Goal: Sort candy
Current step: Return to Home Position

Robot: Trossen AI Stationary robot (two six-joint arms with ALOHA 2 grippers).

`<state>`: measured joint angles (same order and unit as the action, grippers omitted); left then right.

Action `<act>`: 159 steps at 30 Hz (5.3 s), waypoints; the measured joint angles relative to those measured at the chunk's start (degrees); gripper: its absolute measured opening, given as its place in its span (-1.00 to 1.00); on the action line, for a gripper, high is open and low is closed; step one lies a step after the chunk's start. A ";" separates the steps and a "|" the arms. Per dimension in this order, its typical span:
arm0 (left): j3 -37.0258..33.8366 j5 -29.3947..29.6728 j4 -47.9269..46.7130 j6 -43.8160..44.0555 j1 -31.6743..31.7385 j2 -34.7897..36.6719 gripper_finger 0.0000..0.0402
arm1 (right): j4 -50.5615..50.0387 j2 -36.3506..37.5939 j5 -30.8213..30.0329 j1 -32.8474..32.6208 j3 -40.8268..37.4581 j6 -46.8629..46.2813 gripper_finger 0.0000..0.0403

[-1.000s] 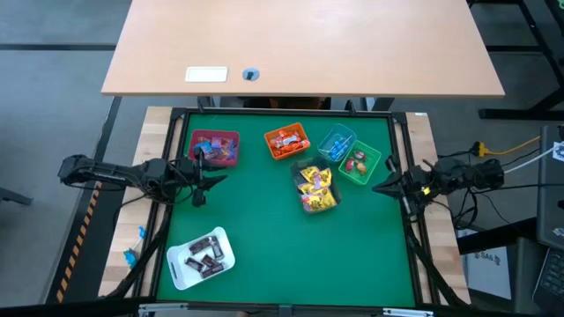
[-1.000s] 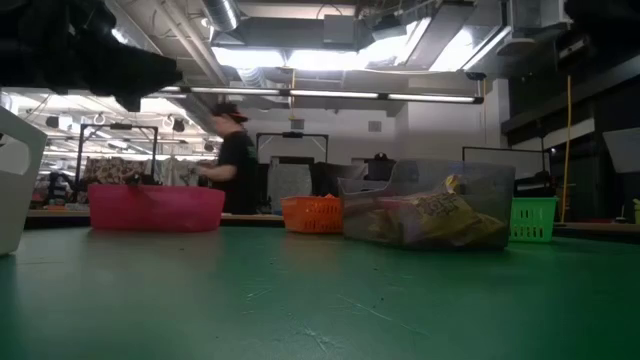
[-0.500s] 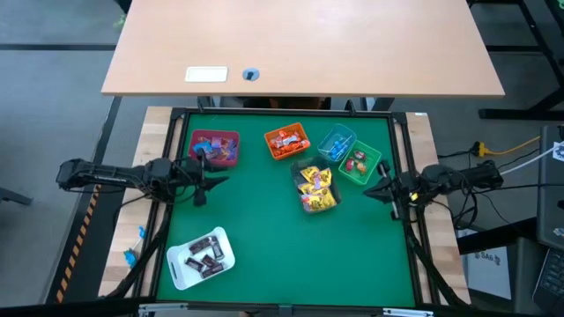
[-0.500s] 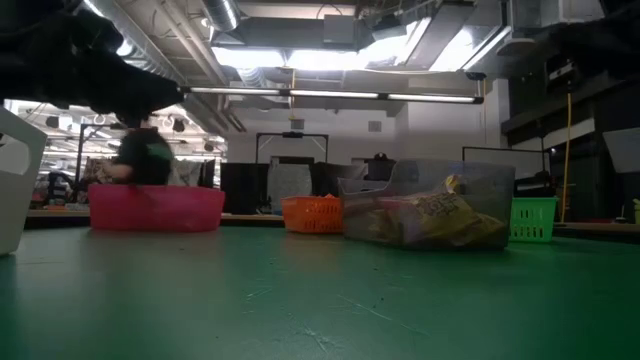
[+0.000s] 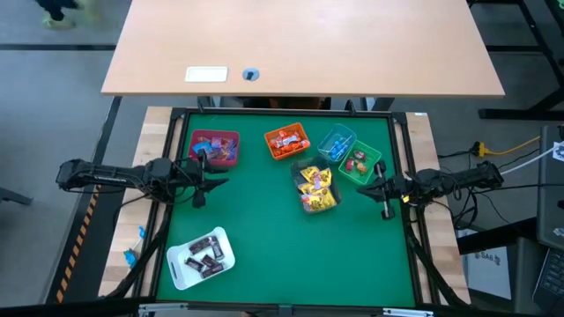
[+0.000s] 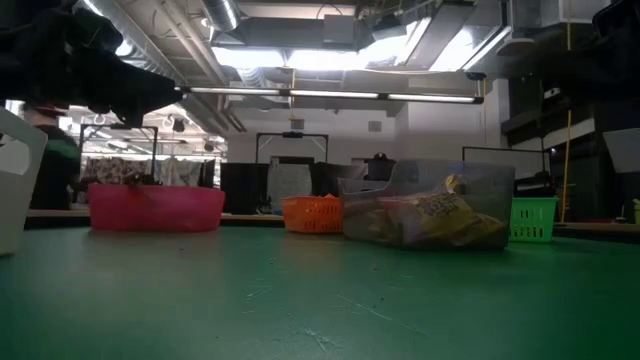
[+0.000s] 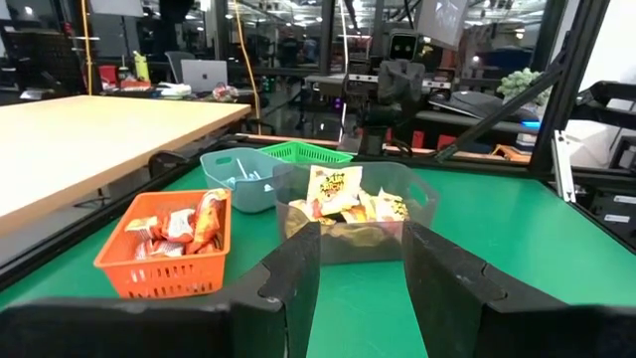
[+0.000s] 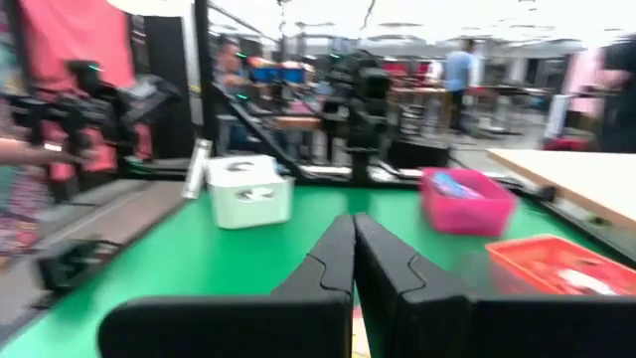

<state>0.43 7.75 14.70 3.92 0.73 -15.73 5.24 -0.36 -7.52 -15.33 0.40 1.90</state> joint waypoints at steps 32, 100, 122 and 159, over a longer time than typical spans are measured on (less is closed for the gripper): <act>0.00 -9.63 -6.13 -1.51 0.00 0.00 -0.34 | -1.37 -1.38 -15.11 0.11 0.07 10.47 -0.97; 0.04 -5.27 -6.55 -1.11 -0.04 3.16 -0.34 | -4.47 -1.38 7.14 26.23 0.07 1.35 -0.97; 0.06 -5.30 -6.33 -1.11 -0.04 15.64 -0.34 | -4.47 -1.18 7.11 26.21 0.04 1.35 -0.97; 0.04 -5.29 -9.25 -10.66 -0.07 15.58 -0.34 | -4.21 0.22 7.07 26.23 0.02 1.37 -0.97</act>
<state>0.47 2.46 5.44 -6.74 0.67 -0.14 1.04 -0.14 -0.45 10.90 0.43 3.27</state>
